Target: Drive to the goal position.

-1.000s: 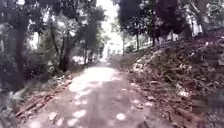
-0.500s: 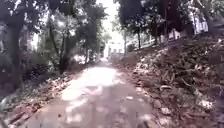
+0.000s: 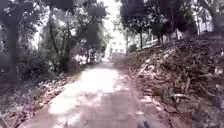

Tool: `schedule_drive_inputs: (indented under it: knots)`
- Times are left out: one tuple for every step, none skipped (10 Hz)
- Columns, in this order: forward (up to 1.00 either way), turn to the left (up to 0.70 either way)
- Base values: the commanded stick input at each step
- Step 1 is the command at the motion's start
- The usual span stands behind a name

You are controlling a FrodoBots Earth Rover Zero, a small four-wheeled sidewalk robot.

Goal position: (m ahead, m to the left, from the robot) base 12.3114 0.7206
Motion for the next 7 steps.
schedule_drive_inputs:
  knots:
    - [0.85,0.00]
    - [0.85,0.00]
    - [0.85,0.00]
    - [0.85,0.00]
    - [0.85,0.00]
    - [0.85,0.00]
    - [0.85,0.00]
